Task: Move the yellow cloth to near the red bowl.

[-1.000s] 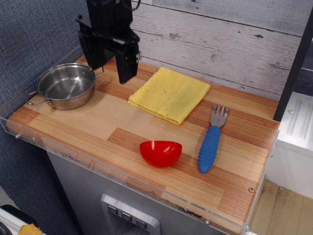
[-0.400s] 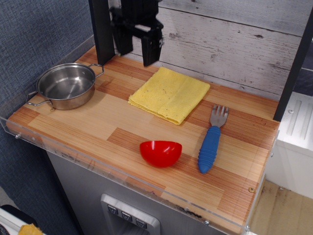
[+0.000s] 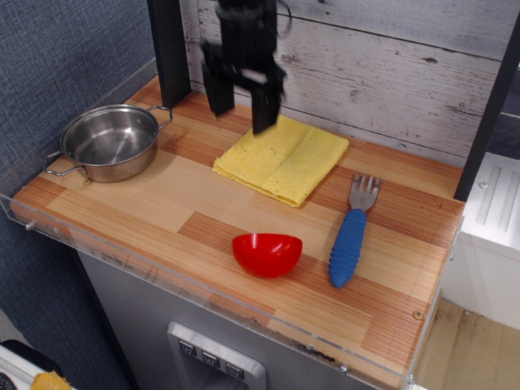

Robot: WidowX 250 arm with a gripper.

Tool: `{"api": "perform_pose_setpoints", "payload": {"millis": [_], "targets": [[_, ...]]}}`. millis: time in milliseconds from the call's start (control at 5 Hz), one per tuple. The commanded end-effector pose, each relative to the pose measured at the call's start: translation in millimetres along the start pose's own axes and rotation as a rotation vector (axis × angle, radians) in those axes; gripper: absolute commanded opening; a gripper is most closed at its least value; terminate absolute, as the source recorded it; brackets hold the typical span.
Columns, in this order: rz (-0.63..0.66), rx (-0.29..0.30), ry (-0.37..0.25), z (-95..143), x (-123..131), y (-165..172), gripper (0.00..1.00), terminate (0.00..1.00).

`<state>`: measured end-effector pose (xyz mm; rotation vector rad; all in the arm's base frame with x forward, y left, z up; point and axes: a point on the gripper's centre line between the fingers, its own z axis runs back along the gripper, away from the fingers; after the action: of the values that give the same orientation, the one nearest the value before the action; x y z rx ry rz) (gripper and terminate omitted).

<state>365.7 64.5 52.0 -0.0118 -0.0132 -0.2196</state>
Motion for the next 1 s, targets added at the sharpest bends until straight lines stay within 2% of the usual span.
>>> {"api": "perform_pose_setpoints", "payload": {"millis": [0,400,600,800], "targets": [[0.027,0.053,-0.091,-5,-3,-16,1.0,0.0],[0.056,0.09,-0.129,-12,16,-22,1.0,0.0],[0.033,0.098,-0.096,-22,18,-26,1.0,0.0],[0.011,0.111,-0.041,-37,9,-29,1.0,0.0]]}}
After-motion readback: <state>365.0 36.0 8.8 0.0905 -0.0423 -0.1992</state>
